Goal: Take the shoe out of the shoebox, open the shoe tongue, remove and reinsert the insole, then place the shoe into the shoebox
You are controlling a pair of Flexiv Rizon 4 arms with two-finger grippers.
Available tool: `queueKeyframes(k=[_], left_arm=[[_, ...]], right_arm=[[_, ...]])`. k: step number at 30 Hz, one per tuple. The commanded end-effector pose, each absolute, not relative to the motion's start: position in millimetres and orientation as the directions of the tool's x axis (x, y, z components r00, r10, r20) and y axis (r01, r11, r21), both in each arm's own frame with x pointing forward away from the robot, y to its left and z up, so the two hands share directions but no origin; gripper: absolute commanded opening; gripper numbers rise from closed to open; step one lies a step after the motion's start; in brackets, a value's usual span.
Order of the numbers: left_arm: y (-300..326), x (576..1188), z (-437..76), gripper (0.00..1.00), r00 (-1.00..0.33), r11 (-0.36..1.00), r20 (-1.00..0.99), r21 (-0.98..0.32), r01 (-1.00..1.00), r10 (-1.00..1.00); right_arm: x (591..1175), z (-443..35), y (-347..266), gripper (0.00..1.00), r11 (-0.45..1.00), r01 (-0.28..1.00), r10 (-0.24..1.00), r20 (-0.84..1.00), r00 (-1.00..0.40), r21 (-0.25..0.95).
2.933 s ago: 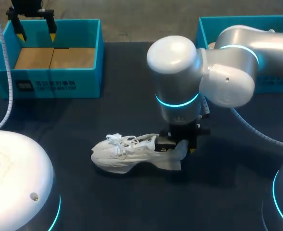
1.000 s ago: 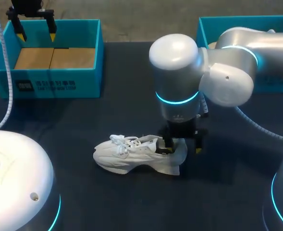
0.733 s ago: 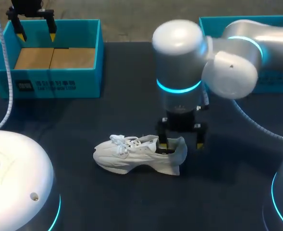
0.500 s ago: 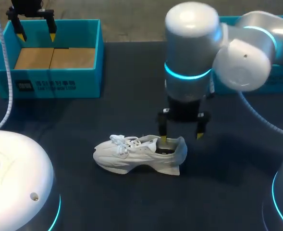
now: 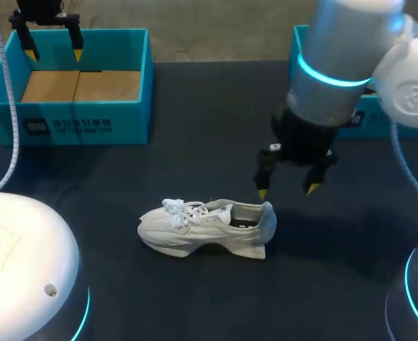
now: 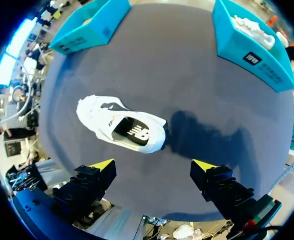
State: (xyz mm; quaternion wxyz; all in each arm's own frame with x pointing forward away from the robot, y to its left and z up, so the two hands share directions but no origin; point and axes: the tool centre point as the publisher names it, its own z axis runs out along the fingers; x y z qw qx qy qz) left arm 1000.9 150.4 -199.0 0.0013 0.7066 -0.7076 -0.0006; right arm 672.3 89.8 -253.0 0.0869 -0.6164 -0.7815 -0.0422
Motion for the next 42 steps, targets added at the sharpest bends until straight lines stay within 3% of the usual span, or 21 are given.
queueKeyframes(k=[1,17,21,27,29,42], left_arm=[[150.3,1000.5,-199.2,1.0,-0.001,0.001,0.001,0.002,-1.0,-1.0],[150.3,1000.5,-199.2,1.0,-0.001,0.001,0.001,0.002,-1.0,-1.0],[150.3,1000.5,-199.2,1.0,-0.001,0.001,0.001,0.002,-1.0,-1.0],[150.3,1000.5,-199.2,1.0,-0.001,0.001,0.001,0.002,-1.0,-1.0],[150.3,1000.5,-199.2,1.0,-0.001,0.001,0.001,0.002,-1.0,-1.0],[150.3,1000.5,-199.2,1.0,-0.001,0.001,0.001,0.002,-1.0,-1.0]], right_arm=[[673.4,-251.8,74.9,1.0,0.267,0.963,0.847,0.471,-0.247,0.026],[672.2,-250.5,72.5,1.0,0.266,0.963,0.837,0.483,-0.257,0.051],[677.7,-257.2,61.8,1.0,0.452,0.824,0.607,0.56,-0.564,0.341],[676.8,-267.5,45.5,1.0,0.477,0.63,0.527,0.374,-0.763,0.613],[680.3,-279.4,42.2,1.0,0.48,0.671,0.642,0.296,-0.708,0.565],[680.3,-279.4,42.2,1.0,0.48,0.671,0.642,0.296,-0.708,0.565]])
